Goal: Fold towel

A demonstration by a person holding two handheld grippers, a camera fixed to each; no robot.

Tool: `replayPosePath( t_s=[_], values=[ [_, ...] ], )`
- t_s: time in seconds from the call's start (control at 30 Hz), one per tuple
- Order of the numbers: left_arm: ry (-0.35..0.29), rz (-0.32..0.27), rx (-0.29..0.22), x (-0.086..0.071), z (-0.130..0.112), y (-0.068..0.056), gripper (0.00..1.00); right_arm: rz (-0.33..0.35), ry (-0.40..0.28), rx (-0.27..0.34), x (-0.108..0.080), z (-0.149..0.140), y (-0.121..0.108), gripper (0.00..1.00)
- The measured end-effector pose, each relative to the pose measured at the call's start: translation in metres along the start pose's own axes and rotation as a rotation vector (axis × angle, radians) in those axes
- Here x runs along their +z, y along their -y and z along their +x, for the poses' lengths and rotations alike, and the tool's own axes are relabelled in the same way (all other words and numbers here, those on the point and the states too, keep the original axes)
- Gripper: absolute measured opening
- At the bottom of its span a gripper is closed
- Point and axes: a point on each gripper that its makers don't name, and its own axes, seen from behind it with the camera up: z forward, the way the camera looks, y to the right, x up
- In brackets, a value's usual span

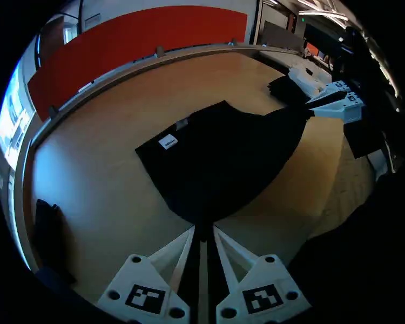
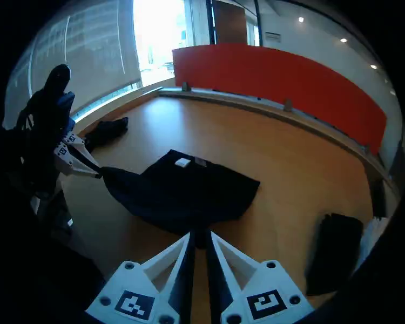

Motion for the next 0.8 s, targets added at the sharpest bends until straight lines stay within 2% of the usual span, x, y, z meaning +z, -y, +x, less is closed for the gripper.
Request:
replayPosePath(
  t_s=[0.2,0.4,0.5,0.8],
  values=[
    [0.010,-0.018,0.003,-0.008,-0.005,-0.010,0.08,0.006,0.013,0.005,-0.010,-0.007,0.005,0.12],
    [0.022,-0.025,0.011,-0.009,-0.012,-0.017,0.08,0.008,0.024,0.012,-0.013,-0.014,0.008,0.12],
    [0.023,-0.024,0.009,-0.008,-0.011,-0.017,0.08,0.008,0.028,0.009,-0.011,-0.015,0.009,0.12],
    [0.010,-0.005,0.020,-0.003,0.000,-0.005,0.08,-0.003,0.022,-0.002,-0.004,-0.007,0.003,0.12]
  ],
)
